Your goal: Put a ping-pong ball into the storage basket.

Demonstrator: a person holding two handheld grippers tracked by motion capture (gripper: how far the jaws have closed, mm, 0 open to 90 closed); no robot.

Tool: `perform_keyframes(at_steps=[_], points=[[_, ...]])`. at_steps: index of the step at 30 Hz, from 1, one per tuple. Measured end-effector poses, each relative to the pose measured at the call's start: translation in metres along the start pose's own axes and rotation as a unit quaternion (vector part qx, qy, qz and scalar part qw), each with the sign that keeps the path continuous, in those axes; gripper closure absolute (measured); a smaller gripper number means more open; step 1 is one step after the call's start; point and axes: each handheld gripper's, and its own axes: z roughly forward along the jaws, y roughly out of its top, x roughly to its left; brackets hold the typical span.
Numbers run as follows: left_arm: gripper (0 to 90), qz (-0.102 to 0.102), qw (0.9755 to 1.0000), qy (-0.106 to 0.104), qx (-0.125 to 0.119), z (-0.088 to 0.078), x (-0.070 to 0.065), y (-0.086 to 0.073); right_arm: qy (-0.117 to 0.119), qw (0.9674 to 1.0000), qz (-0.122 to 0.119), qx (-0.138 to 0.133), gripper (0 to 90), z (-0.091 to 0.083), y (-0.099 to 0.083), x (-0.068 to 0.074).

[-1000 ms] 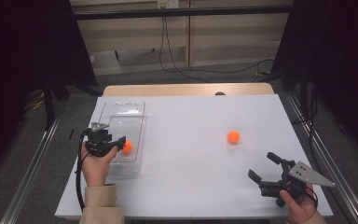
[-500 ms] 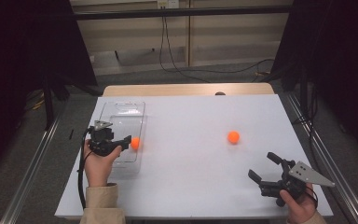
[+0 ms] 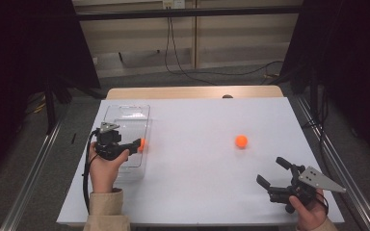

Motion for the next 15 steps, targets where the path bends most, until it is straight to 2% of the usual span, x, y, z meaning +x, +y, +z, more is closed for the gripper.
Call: perform_keyframes(at_steps=[7,15], points=[[19.8,0.009,0.9997,-0.023,0.006,0.002,-0.009,0.004,0.000,1.0000,0.000,0.000,1.9,0.000,0.000,0.000],[17.8,0.021,0.9993,-0.030,0.005,0.003,-0.020,0.008,0.000,1.0000,0.000,0.000,1.9,0.000,0.000,0.000]])
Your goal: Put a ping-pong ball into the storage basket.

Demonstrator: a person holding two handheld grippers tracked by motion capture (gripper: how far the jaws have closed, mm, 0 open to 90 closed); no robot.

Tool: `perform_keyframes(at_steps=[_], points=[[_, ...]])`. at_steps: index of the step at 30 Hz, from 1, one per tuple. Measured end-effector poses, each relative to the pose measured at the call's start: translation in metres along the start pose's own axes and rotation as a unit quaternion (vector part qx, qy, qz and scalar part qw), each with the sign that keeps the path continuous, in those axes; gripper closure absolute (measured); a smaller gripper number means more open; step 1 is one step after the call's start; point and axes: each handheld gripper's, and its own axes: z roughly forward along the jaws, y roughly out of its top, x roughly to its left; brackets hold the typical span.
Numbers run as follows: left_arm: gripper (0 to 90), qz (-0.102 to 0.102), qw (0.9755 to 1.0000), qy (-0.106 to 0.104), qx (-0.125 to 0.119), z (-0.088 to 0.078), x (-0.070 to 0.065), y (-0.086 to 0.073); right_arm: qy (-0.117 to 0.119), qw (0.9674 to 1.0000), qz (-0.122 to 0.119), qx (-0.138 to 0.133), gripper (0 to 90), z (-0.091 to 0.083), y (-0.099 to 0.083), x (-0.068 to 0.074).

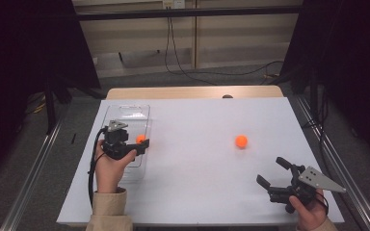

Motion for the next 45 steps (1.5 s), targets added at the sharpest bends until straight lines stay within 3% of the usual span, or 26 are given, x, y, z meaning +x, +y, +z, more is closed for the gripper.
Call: perform_keyframes(at_steps=[22,45], points=[[11.8,0.020,0.9994,-0.030,0.002,0.009,-0.020,0.006,0.001,1.0000,-0.001,-0.001,1.9,0.000,0.000,0.000],[10.8,0.047,0.9970,-0.061,0.005,0.018,-0.041,0.013,-0.002,1.0000,-0.002,0.000,1.9,-0.002,0.000,-0.002]])
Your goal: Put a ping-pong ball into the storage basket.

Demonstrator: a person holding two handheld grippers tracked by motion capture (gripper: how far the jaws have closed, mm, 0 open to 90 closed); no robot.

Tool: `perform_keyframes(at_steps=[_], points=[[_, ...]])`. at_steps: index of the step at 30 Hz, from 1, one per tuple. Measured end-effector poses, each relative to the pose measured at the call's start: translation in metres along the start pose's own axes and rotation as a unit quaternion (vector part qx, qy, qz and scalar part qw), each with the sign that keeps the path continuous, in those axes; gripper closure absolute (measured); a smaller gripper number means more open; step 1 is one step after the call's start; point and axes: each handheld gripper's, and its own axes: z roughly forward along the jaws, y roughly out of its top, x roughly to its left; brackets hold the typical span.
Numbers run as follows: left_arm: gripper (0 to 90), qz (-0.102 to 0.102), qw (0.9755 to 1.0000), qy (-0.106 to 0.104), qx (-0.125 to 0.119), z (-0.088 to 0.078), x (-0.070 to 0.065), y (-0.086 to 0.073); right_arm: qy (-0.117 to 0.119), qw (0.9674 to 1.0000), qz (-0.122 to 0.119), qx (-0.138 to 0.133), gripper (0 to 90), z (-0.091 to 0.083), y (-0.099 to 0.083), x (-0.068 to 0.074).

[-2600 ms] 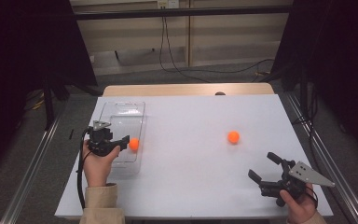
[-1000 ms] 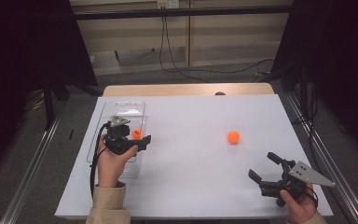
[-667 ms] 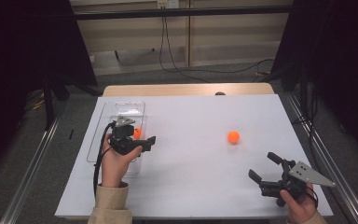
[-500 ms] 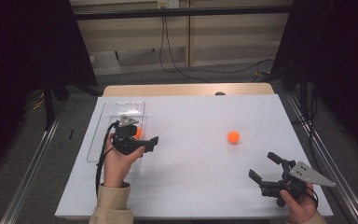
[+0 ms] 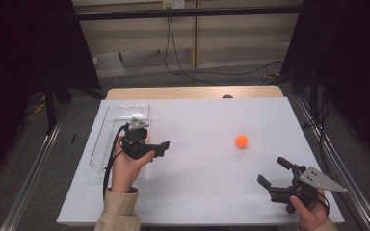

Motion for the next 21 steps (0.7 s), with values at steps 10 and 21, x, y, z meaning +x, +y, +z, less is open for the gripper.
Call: perform_keyframes(at_steps=[10,21], points=[[10.6,0.004,0.9998,-0.018,0.002,0.008,-0.009,0.003,-0.004,1.0000,0.004,0.000,1.9,-0.002,-0.001,-0.002],[10.0,0.018,0.9993,-0.034,-0.001,0.016,-0.019,0.007,-0.010,0.9999,0.006,0.002,1.9,-0.004,-0.002,-0.003]])
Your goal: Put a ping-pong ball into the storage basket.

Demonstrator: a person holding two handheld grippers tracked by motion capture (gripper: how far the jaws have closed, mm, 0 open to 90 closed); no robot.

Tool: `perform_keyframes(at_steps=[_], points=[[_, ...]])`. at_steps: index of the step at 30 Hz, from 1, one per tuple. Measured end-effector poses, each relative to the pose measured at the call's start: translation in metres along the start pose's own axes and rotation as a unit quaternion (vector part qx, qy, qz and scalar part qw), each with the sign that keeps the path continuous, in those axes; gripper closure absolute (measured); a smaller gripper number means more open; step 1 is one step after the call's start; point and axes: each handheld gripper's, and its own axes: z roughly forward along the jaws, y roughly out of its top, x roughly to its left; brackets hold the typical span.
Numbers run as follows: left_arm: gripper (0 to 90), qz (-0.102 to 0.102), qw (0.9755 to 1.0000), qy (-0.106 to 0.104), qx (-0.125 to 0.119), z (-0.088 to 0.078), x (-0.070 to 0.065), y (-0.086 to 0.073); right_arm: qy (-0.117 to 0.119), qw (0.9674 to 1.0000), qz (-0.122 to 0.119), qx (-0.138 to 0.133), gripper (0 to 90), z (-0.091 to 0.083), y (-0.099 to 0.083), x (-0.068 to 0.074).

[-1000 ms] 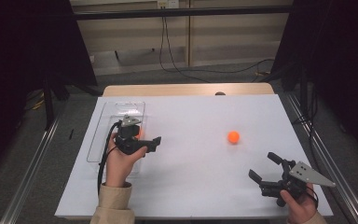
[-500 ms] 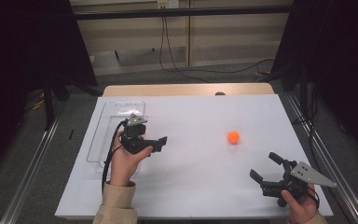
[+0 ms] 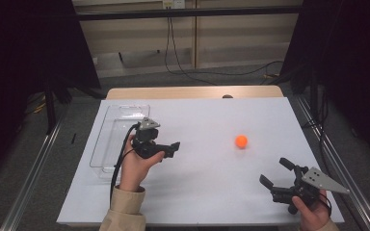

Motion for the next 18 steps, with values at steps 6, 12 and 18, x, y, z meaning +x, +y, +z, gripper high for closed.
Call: perform_keyframes(at_steps=[6,12,18], points=[[9.7,0.004,1.0000,-0.005,-0.002,0.005,-0.003,0.002,-0.002,1.0000,0.000,0.002,1.9,-0.002,-0.001,0.000],[9.4,0.007,0.9999,-0.010,-0.004,0.009,-0.008,0.005,-0.008,1.0000,0.003,0.002,1.9,-0.004,-0.002,-0.002],[9.2,0.014,0.9998,-0.013,0.000,0.011,-0.012,0.004,-0.006,1.0000,0.001,0.003,1.9,-0.004,-0.002,-0.002]])
